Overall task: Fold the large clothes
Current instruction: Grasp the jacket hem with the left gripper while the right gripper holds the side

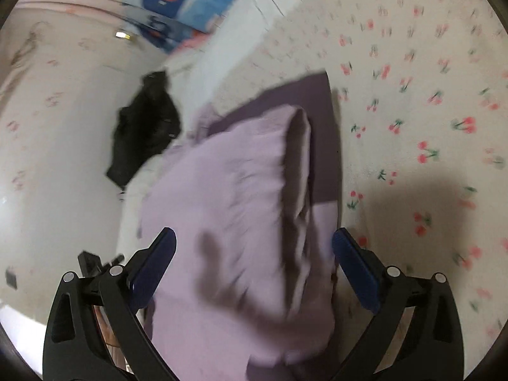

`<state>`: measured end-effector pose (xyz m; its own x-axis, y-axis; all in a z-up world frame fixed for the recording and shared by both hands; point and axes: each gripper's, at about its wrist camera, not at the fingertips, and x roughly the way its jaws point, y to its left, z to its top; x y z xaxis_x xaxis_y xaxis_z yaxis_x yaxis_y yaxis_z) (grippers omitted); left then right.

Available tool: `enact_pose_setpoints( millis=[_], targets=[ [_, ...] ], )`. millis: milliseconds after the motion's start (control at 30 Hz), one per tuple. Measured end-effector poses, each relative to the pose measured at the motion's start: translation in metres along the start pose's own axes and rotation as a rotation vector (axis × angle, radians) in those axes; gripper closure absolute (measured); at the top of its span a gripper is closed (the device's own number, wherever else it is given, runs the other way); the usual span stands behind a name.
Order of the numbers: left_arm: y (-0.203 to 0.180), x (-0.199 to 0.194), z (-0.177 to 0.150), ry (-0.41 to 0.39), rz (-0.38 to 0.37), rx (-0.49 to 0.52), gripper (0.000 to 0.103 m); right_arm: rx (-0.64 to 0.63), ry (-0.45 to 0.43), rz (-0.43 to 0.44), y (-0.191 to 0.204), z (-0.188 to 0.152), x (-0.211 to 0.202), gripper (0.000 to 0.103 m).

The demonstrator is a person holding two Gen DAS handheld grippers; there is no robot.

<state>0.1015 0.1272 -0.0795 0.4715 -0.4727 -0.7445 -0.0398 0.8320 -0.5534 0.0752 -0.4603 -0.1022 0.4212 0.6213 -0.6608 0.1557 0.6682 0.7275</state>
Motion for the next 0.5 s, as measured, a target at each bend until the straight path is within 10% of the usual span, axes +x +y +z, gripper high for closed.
enact_pose_setpoints(
  millis=[100, 233, 300, 500],
  targets=[
    [0.007, 0.046, 0.008, 0.085, 0.084, -0.032, 0.025, -0.017, 0.001, 0.04, 0.002, -0.002, 0.02, 0.01],
    [-0.011, 0.055, 0.006, 0.118, 0.109, 0.013, 0.044, -0.052, -0.09, 0.14, 0.013, -0.01, 0.008, 0.061],
    [-0.032, 0.033, 0.004, 0.084, 0.075, 0.078, 0.067, -0.098, -0.134, 0.173, 0.028, -0.01, -0.011, 0.066],
    [-0.096, -0.055, -0.001, -0.121, -0.134, 0.194, 0.078, -0.273, -0.249, 0.257, 0.097, -0.015, -0.098, 0.068]
  ],
)
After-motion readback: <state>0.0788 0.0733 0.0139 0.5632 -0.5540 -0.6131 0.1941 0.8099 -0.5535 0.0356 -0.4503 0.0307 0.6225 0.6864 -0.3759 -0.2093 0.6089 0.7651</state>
